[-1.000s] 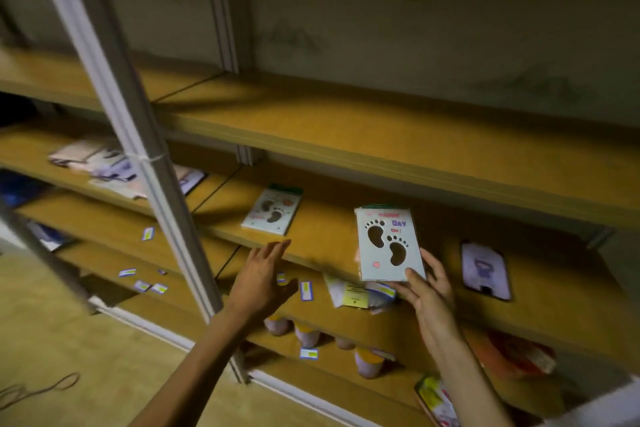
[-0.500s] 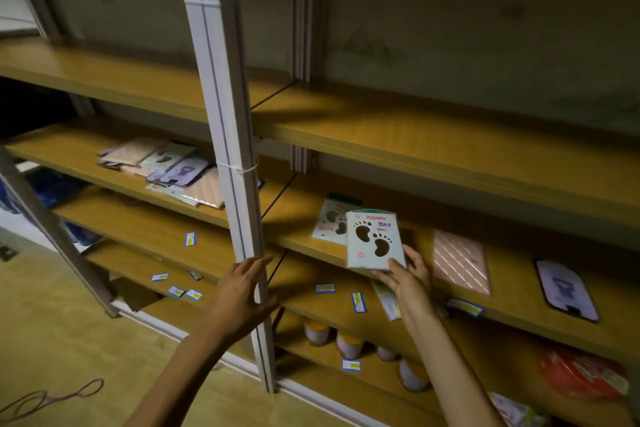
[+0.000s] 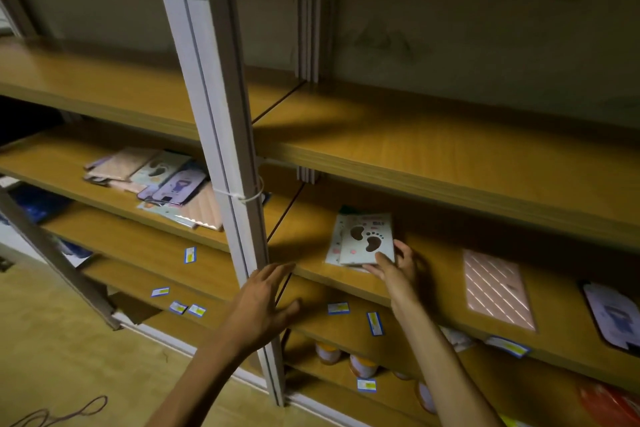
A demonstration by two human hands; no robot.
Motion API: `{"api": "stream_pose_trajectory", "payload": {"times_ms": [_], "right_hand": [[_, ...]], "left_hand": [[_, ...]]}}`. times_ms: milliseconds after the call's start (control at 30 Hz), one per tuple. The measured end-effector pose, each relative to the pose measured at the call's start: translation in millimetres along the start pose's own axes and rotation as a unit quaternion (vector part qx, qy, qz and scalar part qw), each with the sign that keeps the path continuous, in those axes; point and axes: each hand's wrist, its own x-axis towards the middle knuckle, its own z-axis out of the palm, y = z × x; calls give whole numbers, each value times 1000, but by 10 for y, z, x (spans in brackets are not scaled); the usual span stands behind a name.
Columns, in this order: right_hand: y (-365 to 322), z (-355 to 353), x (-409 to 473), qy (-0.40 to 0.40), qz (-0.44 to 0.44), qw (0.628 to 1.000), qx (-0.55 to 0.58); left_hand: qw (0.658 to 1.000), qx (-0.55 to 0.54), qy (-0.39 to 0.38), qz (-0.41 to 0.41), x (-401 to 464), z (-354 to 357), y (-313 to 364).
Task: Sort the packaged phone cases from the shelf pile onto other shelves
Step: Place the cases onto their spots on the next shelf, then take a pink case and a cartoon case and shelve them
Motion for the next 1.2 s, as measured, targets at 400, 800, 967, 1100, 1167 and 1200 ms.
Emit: {"api": "stream_pose_trajectory", "payload": {"times_ms": [400,800,967,1100,1167,1200], "right_hand": [[62,-177,145,-8,-92,923,-374],[-11,269,-812,-92,-233,857,-450],[244,779,-1344,-135,-221,865,-429],[496,1260,-1649,-170,-218,855,-440],[584,1495,-1769,-200,-222,847,-440],[611,1611,-1821,-212,-222,845,-438]], "left_hand": [[999,-24,-5,29,299,64,-66],[999,-35,35,6,-288,-514,-601],[996,-42,53,-53,-830,-911,-1066],[992,-43,80,-83,-1252,-1185,-1482],[990,-43,94,-96,-1422,-1309,-1643],[989,-46,100,-102,-1500,-1365,-1717]]}}
